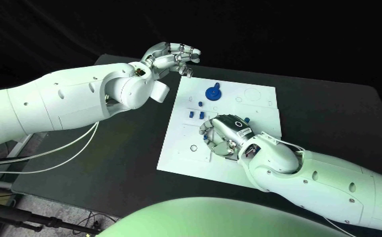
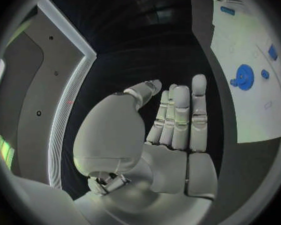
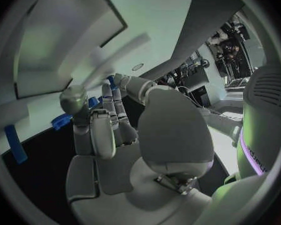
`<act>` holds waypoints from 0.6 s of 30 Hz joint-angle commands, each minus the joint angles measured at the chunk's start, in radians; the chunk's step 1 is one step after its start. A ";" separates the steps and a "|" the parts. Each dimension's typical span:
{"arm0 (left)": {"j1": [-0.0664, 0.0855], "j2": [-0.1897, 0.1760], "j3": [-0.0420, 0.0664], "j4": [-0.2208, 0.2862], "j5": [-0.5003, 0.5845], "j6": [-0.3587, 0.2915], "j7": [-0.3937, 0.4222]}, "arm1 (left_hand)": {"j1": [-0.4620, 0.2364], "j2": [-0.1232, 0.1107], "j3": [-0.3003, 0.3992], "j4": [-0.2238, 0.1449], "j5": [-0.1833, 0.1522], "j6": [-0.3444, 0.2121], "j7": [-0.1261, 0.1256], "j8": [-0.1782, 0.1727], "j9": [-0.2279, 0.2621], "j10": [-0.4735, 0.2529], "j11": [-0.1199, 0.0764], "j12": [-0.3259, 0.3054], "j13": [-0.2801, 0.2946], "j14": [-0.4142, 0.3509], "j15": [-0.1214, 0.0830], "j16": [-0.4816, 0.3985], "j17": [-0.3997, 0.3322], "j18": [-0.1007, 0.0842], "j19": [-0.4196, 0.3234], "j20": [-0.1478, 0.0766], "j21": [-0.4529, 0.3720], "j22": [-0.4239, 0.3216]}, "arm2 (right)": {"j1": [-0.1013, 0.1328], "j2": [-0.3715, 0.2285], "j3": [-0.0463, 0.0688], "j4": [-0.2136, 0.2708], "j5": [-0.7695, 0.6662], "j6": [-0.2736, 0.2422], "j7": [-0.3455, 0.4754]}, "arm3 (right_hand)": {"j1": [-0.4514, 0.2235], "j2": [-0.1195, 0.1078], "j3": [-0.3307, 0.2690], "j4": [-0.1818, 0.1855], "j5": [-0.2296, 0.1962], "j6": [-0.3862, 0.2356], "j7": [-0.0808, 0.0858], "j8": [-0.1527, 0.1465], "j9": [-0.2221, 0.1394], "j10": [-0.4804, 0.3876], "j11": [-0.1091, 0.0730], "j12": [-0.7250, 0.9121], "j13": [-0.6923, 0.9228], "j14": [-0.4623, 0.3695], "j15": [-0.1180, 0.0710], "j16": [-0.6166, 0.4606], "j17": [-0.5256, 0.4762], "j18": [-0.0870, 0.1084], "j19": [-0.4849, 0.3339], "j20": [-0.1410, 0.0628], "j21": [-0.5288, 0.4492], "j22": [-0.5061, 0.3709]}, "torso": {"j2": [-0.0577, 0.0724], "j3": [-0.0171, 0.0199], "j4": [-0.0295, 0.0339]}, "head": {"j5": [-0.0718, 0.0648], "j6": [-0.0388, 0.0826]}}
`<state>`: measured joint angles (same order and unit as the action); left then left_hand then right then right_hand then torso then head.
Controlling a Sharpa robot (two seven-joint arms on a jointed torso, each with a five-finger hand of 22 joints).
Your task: Assemble the parts on the task board
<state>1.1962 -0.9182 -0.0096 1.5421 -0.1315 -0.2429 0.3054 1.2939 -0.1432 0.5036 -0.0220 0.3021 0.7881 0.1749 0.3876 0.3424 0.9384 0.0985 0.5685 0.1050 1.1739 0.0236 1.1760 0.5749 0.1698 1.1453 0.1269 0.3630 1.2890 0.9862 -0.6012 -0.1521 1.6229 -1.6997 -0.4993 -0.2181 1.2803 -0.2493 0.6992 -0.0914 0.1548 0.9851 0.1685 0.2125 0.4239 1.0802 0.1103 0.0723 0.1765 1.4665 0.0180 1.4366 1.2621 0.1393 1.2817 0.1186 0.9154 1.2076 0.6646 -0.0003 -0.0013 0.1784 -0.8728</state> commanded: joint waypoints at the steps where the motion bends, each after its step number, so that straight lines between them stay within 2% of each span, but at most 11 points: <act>1: 0.001 0.002 0.001 0.001 -0.004 0.018 0.001 | -0.004 0.002 -0.002 -0.005 0.001 -0.008 0.001 0.006 0.002 -0.001 0.005 -0.004 -0.002 -0.001 0.003 -0.004 -0.003 0.011 -0.001 0.002 0.000 -0.001 | 0.000 -0.008 0.000 0.009 -0.022 -0.013 -0.012 | 0.006 -0.016 -0.013 -0.008 0.003 -0.020 0.006 -0.012 -0.007 -0.033 0.008 -0.001 -0.007 0.024 0.012 -0.013 -0.024 0.005 -0.022 0.006 -0.036 -0.018 | -0.001 -0.0002 -0.0009 | -0.004 0.000; 4: 0.001 0.002 0.001 0.001 -0.004 0.019 0.001 | -0.004 0.002 -0.002 -0.005 0.001 -0.008 0.001 0.006 0.002 -0.001 0.005 -0.004 -0.002 -0.001 0.003 -0.004 -0.003 0.011 -0.001 0.002 0.000 -0.001 | 0.003 -0.019 0.000 0.023 -0.024 -0.022 -0.017 | 0.003 -0.018 -0.035 -0.010 0.002 -0.033 0.008 -0.020 -0.014 -0.055 0.010 0.006 -0.010 0.007 0.014 -0.039 -0.073 0.011 -0.038 0.011 -0.068 -0.034 | -0.001 0.0002 -0.0010 | -0.007 0.000; 7: 0.001 0.003 0.001 0.000 -0.004 0.020 0.002 | -0.001 0.006 0.001 -0.007 0.005 -0.011 0.000 0.012 0.005 -0.002 0.005 -0.005 -0.003 -0.001 0.003 -0.004 -0.002 0.011 -0.001 0.002 0.001 -0.002 | 0.009 -0.035 0.000 0.042 -0.025 -0.027 -0.022 | 0.003 -0.013 -0.041 -0.009 0.005 -0.031 0.006 -0.019 -0.015 -0.053 0.009 0.014 -0.010 0.010 0.014 -0.034 -0.063 0.010 -0.032 0.012 -0.059 -0.029 | -0.001 0.0009 -0.0010 | -0.011 0.000; 10: 0.001 0.003 0.001 -0.001 -0.006 0.020 0.003 | 0.003 0.009 0.005 -0.011 0.023 -0.012 0.000 0.021 0.008 0.000 0.005 -0.004 -0.004 0.001 0.002 -0.002 0.002 0.011 0.001 0.001 0.003 -0.002 | 0.018 -0.054 0.001 0.064 -0.023 -0.031 -0.026 | 0.001 -0.012 -0.044 -0.008 0.006 -0.029 0.005 -0.018 -0.016 -0.051 0.008 0.018 -0.010 0.011 0.013 -0.033 -0.062 0.009 -0.030 0.012 -0.056 -0.028 | -0.002 0.0007 -0.0016 | -0.014 0.000; 13: 0.001 0.004 0.001 -0.002 -0.006 0.019 0.004 | 0.003 0.009 0.005 -0.011 0.023 -0.012 0.000 0.021 0.008 0.000 0.005 -0.004 -0.004 0.001 0.002 -0.002 0.002 0.011 0.001 0.001 0.003 -0.002 | 0.031 -0.075 0.001 0.088 -0.017 -0.045 -0.028 | -0.002 -0.010 -0.048 -0.005 0.006 -0.026 0.005 -0.016 -0.016 -0.048 0.007 0.023 -0.009 0.011 0.013 -0.033 -0.063 0.009 -0.028 0.012 -0.053 -0.026 | -0.003 0.0006 -0.0017 | -0.017 0.002; 16: 0.001 0.004 0.001 -0.003 -0.006 0.018 0.004 | 0.000 0.007 0.003 -0.011 0.025 -0.014 0.001 0.022 0.008 -0.001 0.005 -0.004 -0.005 0.001 0.002 -0.003 0.000 0.011 0.001 0.001 0.004 -0.002 | 0.051 -0.105 0.004 0.117 0.003 -0.066 -0.029 | -0.009 -0.003 -0.049 0.003 0.016 -0.020 0.004 -0.014 -0.019 -0.028 0.004 0.043 -0.007 0.018 0.010 -0.028 -0.055 0.006 -0.016 0.010 -0.039 -0.019 | -0.001 0.0009 -0.0008 | -0.030 0.011; 18: 0.001 0.005 0.001 -0.005 -0.007 0.019 0.005 | 0.000 0.007 0.003 -0.011 0.025 -0.014 0.001 0.022 0.008 -0.001 0.005 -0.004 -0.005 0.001 0.002 -0.003 0.000 0.011 0.001 0.001 0.004 -0.002 | 0.073 -0.134 0.007 0.139 0.037 -0.075 -0.029 | -0.021 0.000 -0.049 0.014 0.016 -0.020 0.001 -0.015 -0.022 -0.007 0.000 0.058 -0.006 0.023 0.007 -0.024 -0.046 0.004 -0.005 0.008 -0.026 -0.013 | -0.002 0.0014 -0.0011 | -0.037 0.016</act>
<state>1.1962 -0.9155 -0.0095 1.5369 -0.1338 -0.2396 0.3037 1.2939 -0.1432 0.5092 -0.0277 0.3218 0.7810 0.1751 0.4050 0.3500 0.9384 0.0985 0.5685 0.1013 1.1739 0.0236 1.1760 0.5756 0.1698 1.1453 0.1269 0.3630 1.2879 1.0505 -0.7255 -0.1480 1.7514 -1.6967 -0.5399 -0.2382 1.2709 -0.2497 0.6500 -0.0819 0.1686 0.9604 0.1722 0.1959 0.4023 1.0675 0.1109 0.1270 0.1701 1.4665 0.0250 1.4084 1.2139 0.1395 1.2723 0.1260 0.8858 1.1933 0.6628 0.0005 -0.0026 0.1510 -0.8628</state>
